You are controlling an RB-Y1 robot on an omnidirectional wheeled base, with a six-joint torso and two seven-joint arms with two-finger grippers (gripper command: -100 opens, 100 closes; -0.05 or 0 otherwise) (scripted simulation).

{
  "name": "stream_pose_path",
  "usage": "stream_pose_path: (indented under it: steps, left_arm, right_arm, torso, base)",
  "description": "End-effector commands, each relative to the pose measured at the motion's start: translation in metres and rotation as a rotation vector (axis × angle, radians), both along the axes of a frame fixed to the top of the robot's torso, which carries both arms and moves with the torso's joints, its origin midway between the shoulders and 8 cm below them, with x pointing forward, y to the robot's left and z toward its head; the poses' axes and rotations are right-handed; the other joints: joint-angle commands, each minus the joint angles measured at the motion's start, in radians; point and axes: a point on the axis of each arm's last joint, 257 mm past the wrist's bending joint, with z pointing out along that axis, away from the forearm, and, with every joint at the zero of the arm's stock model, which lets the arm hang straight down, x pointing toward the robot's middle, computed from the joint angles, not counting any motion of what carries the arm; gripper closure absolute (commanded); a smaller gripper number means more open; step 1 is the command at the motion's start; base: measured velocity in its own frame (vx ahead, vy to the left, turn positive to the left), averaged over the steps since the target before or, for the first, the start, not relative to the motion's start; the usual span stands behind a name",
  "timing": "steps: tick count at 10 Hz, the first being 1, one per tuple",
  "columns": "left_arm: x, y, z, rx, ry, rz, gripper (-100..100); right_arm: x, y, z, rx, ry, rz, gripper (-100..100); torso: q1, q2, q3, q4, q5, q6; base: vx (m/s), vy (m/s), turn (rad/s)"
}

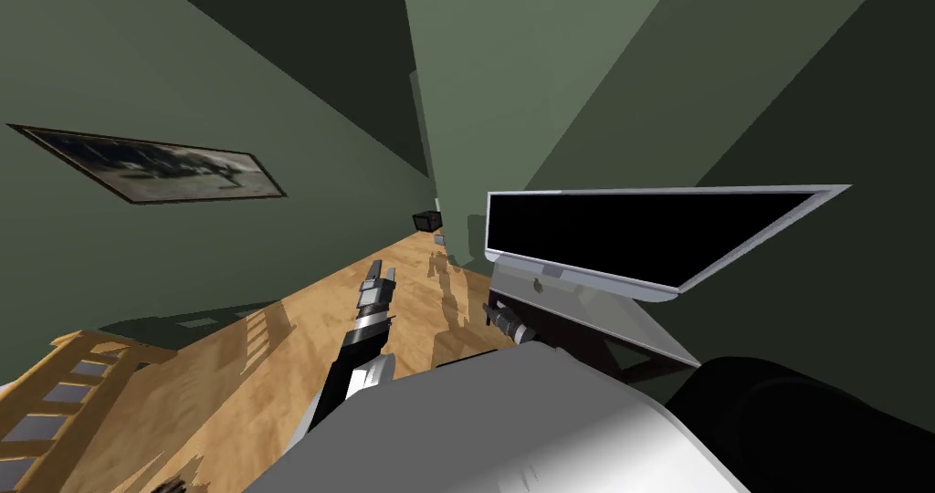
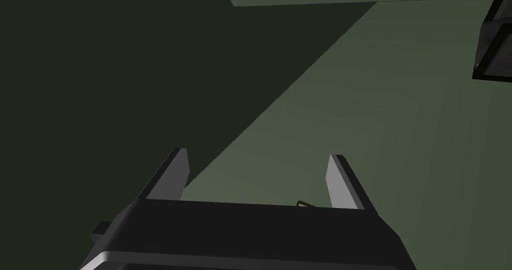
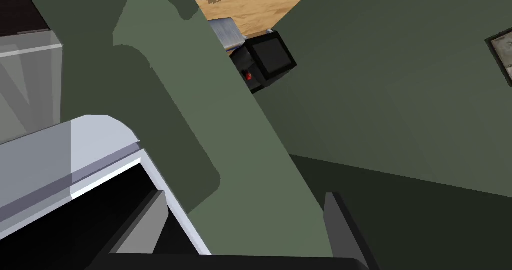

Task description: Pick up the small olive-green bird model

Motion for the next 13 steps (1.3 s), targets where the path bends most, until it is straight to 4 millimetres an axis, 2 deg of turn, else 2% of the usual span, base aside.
stream_pose_path:
  steps: [1,3,4,5,6,7,8,9,10,11,12,13]
  left_arm:
    - [0.0,0.0,0.0,0.0,0.0,0.0,0]
    - [0.0,0.0,0.0,0.0,0.0,0.0,0]
    - [0.0,0.0,0.0,0.0,0.0,0.0,0]
    - [0.0,0.0,0.0,0.0,0.0,0.0,0]
    - [0.0,0.0,0.0,0.0,0.0,0.0,0]
    - [0.0,0.0,0.0,0.0,0.0,0.0,0]
    - [0.0,0.0,0.0,0.0,0.0,0.0,0]
    - [0.0,0.0,0.0,0.0,0.0,0.0,0]
    - [0.0,0.0,0.0,0.0,0.0,0.0,0]
    - [0.0,0.0,0.0,0.0,0.0,0.0,0]
    - [0.0,0.0,0.0,0.0,0.0,0.0,0]
    - [0.0,0.0,0.0,0.0,0.0,0.0,0]
  right_arm:
    - [-0.025,-0.002,-0.04,-0.123,0.063,0.058,-100]
    - [-0.026,-0.003,-0.042,-0.14,0.061,0.065,-100]
    - [-0.047,-0.006,-0.069,-0.233,0.098,0.114,-100]
    - [-0.047,-0.007,-0.07,-0.235,0.1,0.114,-100]
    - [-0.069,-0.012,-0.096,-0.321,0.14,0.164,-100]
    - [-0.07,-0.013,-0.097,-0.33,0.139,0.167,-100]
    - [-0.094,-0.02,-0.12,-0.416,0.173,0.223,-100]
    - [-0.095,-0.022,-0.122,-0.426,0.175,0.226,-100]
    - [-0.121,-0.033,-0.146,-0.515,0.212,0.286,-100]
    - [-0.121,-0.033,-0.146,-0.521,0.209,0.289,-100]
    - [-0.148,-0.047,-0.167,-0.606,0.246,0.351,-100]
    - [-0.148,-0.047,-0.167,-0.616,0.241,0.357,-100]
  torso:
    - [0.0,0.0,0.0,0.0,0.0,0.0]
    - [-0.002,0.0,0.0,0.0,0.0,0.001]
    - [-0.002,-0.001,-0.001,0.0,0.0,0.001]
    - [-0.002,-0.002,-0.001,0.0,0.0,0.0]
    - [-0.002,-0.002,-0.001,0.0,0.0,0.001]
    - [-0.003,-0.002,-0.001,0.0,0.0,0.0]
    - [-0.003,-0.002,-0.001,0.0,-0.001,0.001]
    - [-0.004,-0.002,-0.001,0.0,-0.001,0.0]
    - [-0.004,-0.002,-0.001,0.0,-0.001,0.001]
    - [-0.005,-0.003,-0.001,0.0,-0.001,0.0]
    - [-0.005,-0.003,-0.002,0.0,-0.001,0.001]
    - [-0.005,-0.003,-0.002,-0.001,-0.001,0.001]
  base:
    - [-0.062,-0.007,0.449]
    - [-0.032,-0.016,0.115]
    - [-0.019,-0.01,0.268]
    - [-0.019,-0.019,0.213]
    - [-0.022,-0.026,0.348]
    - [-0.021,-0.034,0.181]
    - [-0.026,-0.032,0.33]
    - [-0.02,-0.035,0.203]
    - [-0.01,-0.05,0.349]
    - [-0.009,-0.05,0.214]
    - [0.0,-0.055,0.308]
    - [-0.009,-0.053,0.173]
